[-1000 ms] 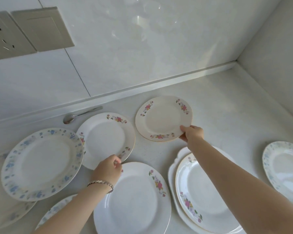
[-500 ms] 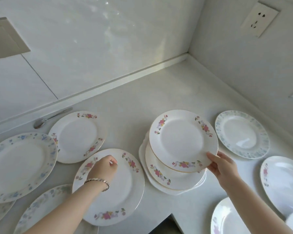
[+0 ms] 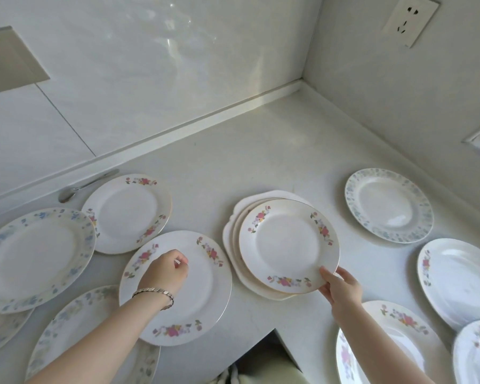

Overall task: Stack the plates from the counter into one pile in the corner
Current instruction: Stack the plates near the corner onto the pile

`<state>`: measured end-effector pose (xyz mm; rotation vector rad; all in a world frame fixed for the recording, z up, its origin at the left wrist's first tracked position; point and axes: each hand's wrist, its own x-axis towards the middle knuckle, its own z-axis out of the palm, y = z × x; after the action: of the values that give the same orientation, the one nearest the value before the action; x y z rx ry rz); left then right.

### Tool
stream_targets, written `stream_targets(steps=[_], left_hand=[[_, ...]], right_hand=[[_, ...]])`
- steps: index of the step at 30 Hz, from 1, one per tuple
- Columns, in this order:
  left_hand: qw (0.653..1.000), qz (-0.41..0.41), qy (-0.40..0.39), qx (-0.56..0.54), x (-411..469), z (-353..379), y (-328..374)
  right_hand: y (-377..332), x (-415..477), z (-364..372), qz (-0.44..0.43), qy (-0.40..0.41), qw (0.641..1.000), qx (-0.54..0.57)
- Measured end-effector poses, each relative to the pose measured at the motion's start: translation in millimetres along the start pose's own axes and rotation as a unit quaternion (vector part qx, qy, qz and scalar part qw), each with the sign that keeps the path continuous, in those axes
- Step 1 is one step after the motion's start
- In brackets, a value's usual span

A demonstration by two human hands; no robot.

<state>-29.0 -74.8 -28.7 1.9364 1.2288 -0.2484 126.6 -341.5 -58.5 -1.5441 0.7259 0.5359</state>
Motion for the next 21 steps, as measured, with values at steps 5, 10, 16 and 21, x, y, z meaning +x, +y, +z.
stream_targets(steps=[5,10,16,21], left_hand=[[1.000,0.006,0.002,0.011,3.1,-1.8,-5.8],[1.000,0.005,0.003,0.020,6.0,-4.9,-8.8],[1.000,0.003,0.000,0.013,2.8,-6.4,-18.2],[1.000,-0.012,0.001,0.020,1.0,-6.0,-39.9]], right_hand=[[9.0,-3.5,0.8,-0.092,0.025,0.980,-0.172],[12.8,-4.5,2.8,-0.150,0.046,0.928,-0.338],[8.1,-2.5,13.2,-0.152,0.026,0.895,-0.419],[0.4,-9.4,14.9,-0.149,0.031,0.858,-0.491]])
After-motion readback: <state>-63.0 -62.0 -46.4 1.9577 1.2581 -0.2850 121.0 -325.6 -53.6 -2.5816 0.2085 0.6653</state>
